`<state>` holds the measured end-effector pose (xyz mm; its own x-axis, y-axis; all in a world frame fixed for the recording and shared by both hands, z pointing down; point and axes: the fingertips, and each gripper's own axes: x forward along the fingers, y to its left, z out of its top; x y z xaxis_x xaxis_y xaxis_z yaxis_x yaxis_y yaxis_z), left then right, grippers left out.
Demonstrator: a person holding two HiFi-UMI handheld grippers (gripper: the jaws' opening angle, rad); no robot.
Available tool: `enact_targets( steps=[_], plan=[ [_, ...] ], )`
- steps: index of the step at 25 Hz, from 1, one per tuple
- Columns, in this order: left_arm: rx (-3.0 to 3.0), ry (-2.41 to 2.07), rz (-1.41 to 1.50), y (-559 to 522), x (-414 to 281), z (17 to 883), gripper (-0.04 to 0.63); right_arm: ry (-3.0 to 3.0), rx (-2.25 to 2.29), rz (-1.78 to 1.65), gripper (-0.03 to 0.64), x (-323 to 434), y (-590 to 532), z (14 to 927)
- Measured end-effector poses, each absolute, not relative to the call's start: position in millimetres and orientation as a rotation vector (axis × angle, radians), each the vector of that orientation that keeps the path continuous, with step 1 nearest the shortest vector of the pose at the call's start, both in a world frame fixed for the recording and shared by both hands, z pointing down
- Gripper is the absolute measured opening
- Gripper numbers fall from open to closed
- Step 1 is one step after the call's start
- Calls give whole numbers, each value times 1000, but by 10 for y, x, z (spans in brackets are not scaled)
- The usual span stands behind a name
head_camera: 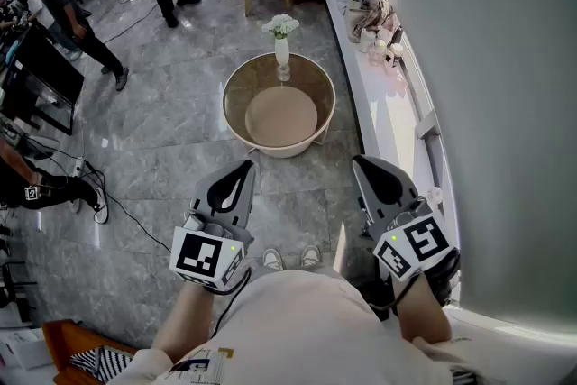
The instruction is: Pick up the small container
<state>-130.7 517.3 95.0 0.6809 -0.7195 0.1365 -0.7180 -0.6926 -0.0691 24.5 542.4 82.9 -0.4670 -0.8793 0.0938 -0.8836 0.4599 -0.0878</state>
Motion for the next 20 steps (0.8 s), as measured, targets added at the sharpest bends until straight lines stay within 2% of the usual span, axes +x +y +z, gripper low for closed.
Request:
enact_targets(
  steps=[20],
  plan=[
    [-2858, 1271, -245, 5115, -998, 1011, 6, -2656, 1587, 198, 5, 613, 5342, 923]
  ],
)
